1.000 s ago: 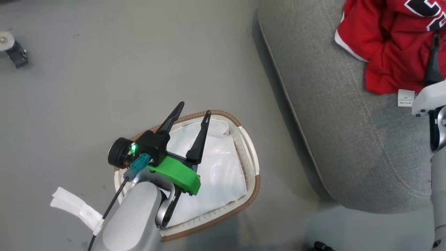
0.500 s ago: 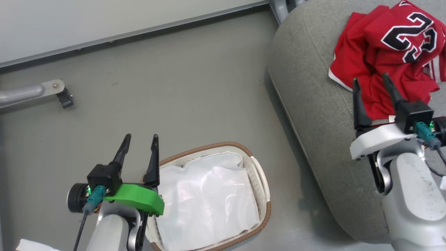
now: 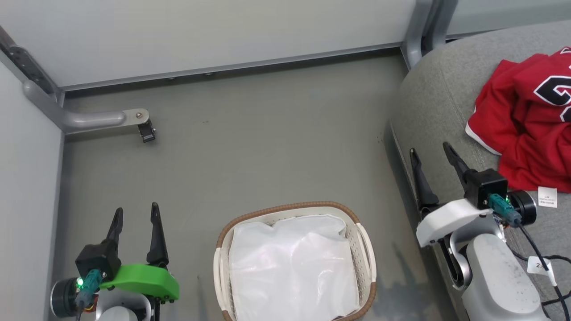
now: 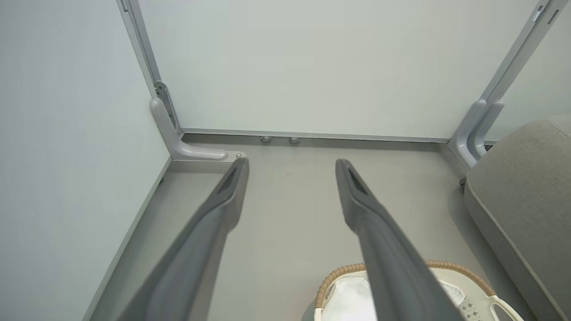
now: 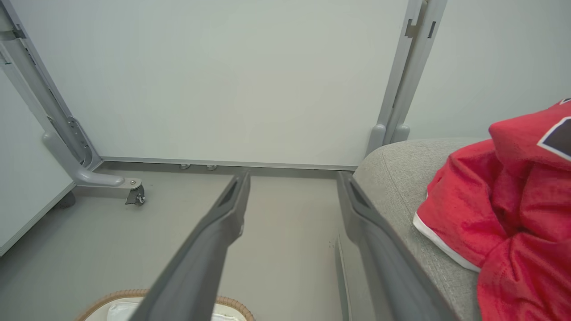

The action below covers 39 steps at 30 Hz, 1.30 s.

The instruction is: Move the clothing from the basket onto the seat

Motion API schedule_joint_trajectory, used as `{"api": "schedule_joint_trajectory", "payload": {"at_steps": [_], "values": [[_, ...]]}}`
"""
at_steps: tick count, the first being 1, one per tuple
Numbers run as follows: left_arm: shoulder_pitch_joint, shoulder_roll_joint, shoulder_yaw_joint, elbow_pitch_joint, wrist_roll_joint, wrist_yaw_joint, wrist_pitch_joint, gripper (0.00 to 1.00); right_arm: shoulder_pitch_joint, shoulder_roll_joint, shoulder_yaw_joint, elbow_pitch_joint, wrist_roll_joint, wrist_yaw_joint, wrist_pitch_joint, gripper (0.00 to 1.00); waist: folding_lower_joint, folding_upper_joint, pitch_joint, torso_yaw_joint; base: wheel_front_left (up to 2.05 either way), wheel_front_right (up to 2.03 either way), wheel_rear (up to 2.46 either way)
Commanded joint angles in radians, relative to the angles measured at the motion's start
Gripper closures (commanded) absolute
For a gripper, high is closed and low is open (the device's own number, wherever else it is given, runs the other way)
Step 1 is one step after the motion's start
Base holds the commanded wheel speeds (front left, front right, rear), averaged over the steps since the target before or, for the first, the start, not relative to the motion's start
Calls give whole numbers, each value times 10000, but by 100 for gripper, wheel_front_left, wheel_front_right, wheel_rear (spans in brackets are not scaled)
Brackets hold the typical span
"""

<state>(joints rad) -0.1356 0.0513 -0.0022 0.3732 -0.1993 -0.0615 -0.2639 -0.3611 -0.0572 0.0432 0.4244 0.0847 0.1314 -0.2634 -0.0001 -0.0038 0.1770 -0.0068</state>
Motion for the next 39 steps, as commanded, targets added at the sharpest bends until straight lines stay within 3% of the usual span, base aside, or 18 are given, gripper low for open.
{"api": "schedule_joint_trajectory", "payload": {"at_steps": [1, 13, 14, 18, 39], "values": [[232, 0, 47, 26, -76, 3, -5, 0, 225, -23, 15, 68, 41, -14, -13, 0, 1, 38, -323, 279, 0, 0, 0], [1004, 1, 288, -88, -638, -288, -4, 0, 1017, 39, 89, 322, 246, -14, -13, 0, 1, 38, -1035, 253, 0, 0, 0], [864, -8, 280, -80, -619, -265, 1, 100, 914, 69, 80, 324, 183, 0, 0, 100, 1, 0, -948, 273, 0, 0, 0], [880, -55, 293, 271, -685, -267, 39, 100, 1134, 141, 48, 634, 268, 2, 43, 100, 1, 0, -966, 274, 0, 0, 0], [682, -38, 533, -146, -4267, -383, 1035, 100, 1495, 117, -392, -29, 4268, -1, 1042, 100, 1, 7, -1099, 239, 0, 0, 0]]}}
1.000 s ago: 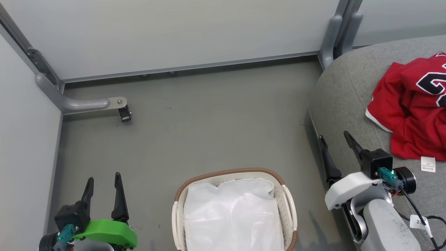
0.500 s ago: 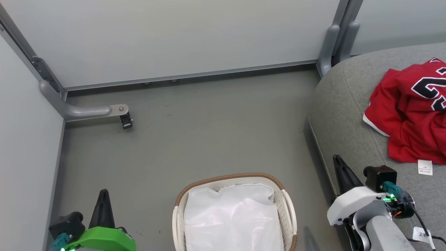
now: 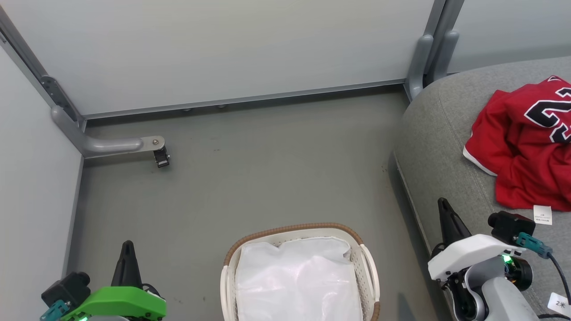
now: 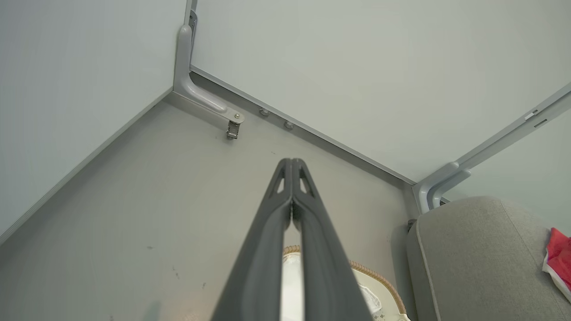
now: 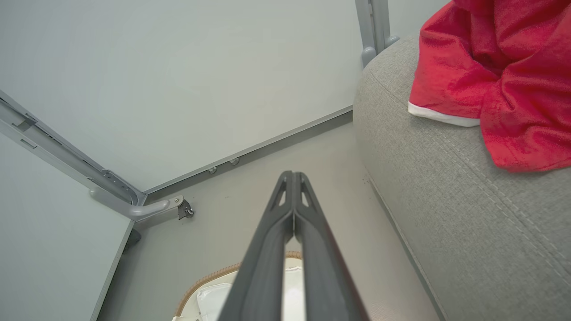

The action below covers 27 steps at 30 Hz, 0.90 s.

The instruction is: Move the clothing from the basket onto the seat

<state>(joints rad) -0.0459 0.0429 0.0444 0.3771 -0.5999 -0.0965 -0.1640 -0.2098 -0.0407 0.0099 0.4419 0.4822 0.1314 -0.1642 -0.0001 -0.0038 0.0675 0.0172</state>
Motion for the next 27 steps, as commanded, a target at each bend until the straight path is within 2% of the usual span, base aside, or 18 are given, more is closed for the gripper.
{"api": "schedule_joint_trajectory", "payload": {"at_steps": [1, 27], "values": [[-225, 47, 76, -203, -422, -38, 81, 100, 1, -49, -77, -235, 475, -1, 94, 100, 1, 6, -10, -3, 0, 0, 0], [-440, 68, 308, -603, -3884, -157, 1043, 100, 345, -77, -498, -864, 4334, -4, 1057, 100, 1, 14, -179, -46, 0, 0, 0]]}}
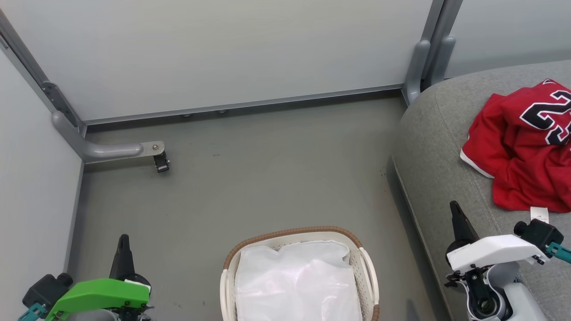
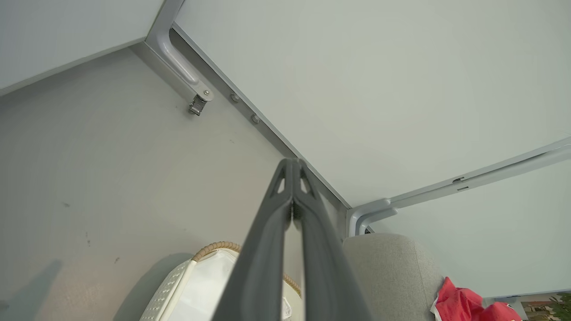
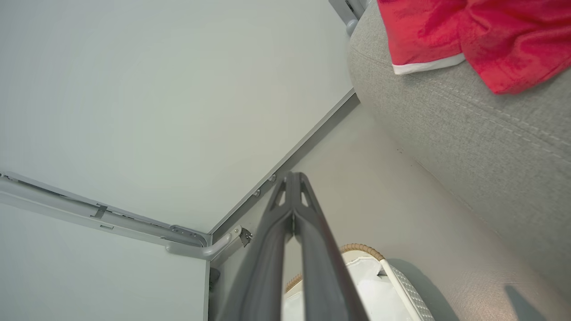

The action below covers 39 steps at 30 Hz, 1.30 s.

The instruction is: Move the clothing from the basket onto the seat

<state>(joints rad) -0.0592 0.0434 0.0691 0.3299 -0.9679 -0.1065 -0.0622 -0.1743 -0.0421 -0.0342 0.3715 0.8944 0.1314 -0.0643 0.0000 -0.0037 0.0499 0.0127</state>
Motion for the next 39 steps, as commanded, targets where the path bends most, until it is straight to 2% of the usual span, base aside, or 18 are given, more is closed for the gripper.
{"api": "schedule_joint_trajectory", "payload": {"at_steps": [1, 39], "values": [[-313, 63, 71, -148, -324, -63, 67, 100, 5, -64, -72, -182, 350, -4, 89, 100, 0, 14, -10, -3, 0, 0, 0], [-515, 86, 310, -551, -3877, -178, 1065, 100, 399, -89, -515, -810, 4303, -7, 1095, 100, 0, 25, -248, -64, 0, 0, 0]]}}
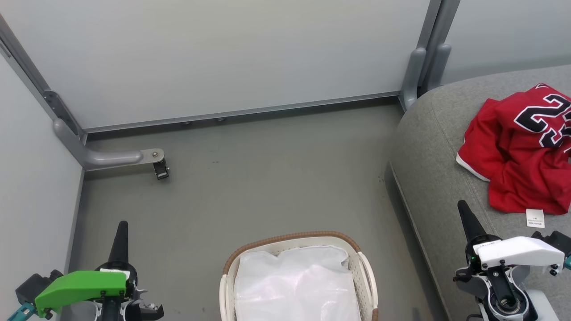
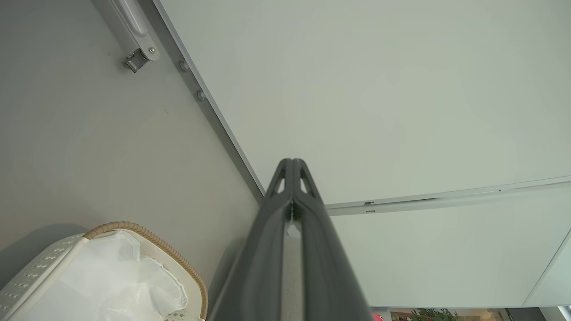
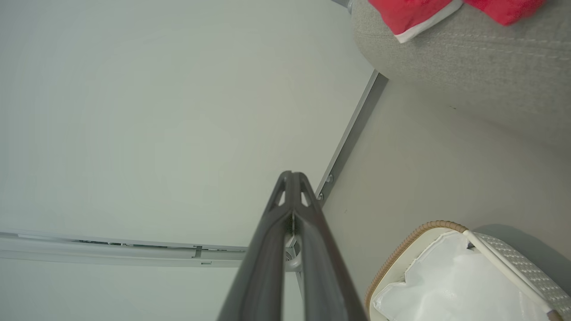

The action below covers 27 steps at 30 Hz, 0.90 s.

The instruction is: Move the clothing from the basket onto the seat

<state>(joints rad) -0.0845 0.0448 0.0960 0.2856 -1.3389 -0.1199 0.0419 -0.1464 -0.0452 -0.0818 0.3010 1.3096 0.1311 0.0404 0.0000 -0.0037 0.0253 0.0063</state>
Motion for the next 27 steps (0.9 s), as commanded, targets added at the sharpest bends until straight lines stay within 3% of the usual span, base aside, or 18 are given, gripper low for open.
{"api": "schedule_joint_trajectory", "payload": {"at_steps": [1, 27], "values": [[-269, 73, 49, -118, -257, -46, 51, 100, 122, -59, -49, -120, 254, -3, 62, 100, 0, 26, -9, -2, 0, 0, 0], [-351, 83, 176, -311, -2100, -121, 568, 100, 329, -73, -281, -439, 2304, -4, 583, 100, 0, 33, -172, -44, 0, 0, 0]]}}
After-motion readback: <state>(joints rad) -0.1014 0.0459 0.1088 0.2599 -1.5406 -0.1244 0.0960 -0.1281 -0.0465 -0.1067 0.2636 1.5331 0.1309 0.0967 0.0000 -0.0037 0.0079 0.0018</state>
